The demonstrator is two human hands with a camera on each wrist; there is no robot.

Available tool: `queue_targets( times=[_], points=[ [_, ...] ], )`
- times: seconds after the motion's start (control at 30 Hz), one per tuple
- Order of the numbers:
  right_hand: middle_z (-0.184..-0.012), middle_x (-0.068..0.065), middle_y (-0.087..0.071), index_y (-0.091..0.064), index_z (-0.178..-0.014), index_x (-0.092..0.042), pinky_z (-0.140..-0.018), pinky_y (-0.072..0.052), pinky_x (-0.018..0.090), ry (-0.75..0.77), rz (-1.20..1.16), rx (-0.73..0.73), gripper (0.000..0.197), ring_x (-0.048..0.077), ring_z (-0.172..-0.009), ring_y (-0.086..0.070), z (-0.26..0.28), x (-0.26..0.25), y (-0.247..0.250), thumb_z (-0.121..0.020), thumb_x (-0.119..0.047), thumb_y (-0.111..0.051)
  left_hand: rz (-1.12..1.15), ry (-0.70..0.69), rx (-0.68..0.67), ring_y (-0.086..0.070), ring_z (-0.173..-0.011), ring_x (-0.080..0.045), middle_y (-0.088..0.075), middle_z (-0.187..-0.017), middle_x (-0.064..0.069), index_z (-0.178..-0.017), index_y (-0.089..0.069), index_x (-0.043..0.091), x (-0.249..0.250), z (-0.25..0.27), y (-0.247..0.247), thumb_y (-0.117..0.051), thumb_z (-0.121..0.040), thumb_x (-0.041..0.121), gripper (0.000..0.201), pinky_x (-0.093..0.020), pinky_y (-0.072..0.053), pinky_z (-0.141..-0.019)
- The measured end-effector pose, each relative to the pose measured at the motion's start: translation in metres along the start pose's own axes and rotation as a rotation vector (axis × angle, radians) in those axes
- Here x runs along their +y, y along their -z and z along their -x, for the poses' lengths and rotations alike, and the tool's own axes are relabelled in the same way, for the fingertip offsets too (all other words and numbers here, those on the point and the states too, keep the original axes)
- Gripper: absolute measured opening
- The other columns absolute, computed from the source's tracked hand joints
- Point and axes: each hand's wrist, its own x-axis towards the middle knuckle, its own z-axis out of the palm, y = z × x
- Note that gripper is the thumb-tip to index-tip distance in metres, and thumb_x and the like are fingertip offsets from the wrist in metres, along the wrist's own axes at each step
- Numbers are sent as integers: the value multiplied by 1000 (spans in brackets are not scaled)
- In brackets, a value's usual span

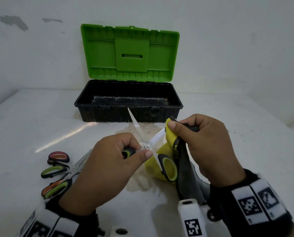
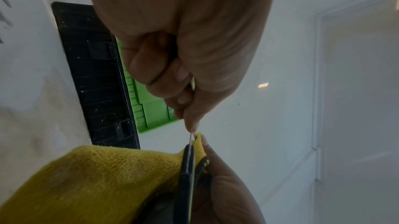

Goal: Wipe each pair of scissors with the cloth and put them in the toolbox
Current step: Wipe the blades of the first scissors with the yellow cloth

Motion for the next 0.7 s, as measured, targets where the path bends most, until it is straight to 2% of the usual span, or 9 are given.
queue_targets(
  times=[0.23,0.33,0.47,0.57,0.63,0.7],
  points=[
    [-66,1,-73,-73,-69,-15,-63,-54,26,-14,-70,76,17,10,-62,-66,-13,1,13,-75,-28,-82,10,35,0,-49,-48,0,-61,-59,13,-65,-66,24,4,0,-2,-77,-77,41,23,-13,-37,-50],
    [-67,-3,-73,-73,-72,-17,-65,-52,25,15,-43,94,16,8,-63,-66,-12,-1,21,-75,-31,-81,8,57,14,-49,-46,-2,-62,-60,7,-65,-65,24,6,-2,-1,-76,-77,41,23,-20,-40,-52],
    [-66,-8,-71,-71,-72,-20,-58,-51,18,130,82,26,13,2,-60,-64,6,-12,17,-75,-28,-82,-62,53,44,-52,-52,-5,-63,-63,5,-64,-64,25,8,-5,-3,-74,-78,44,26,-18,-40,-50],
    [-70,-14,-70,-70,-73,-22,-58,-47,9,207,183,-59,13,0,-66,-66,17,-14,4,-75,-26,-82,-90,25,50,-55,-59,-11,-63,-65,2,-66,-64,25,11,-6,-9,-73,-78,45,26,-17,-42,-52],
    [-71,-14,-70,-70,-75,-24,-61,-50,12,224,228,-99,12,0,-71,-67,21,-11,-4,-76,-27,-81,-121,5,56,-54,-60,-4,-62,-64,7,-66,-63,26,13,-5,-13,-73,-79,44,24,-13,-41,-53],
    [-71,-16,-69,-69,-75,-27,-61,-49,9,220,253,-92,12,-2,-72,-66,22,-7,-8,-78,-28,-80,-163,-29,70,-53,-60,2,-60,-63,10,-66,-62,27,14,-3,-16,-74,-80,42,23,-9,-39,-54]
  ],
)
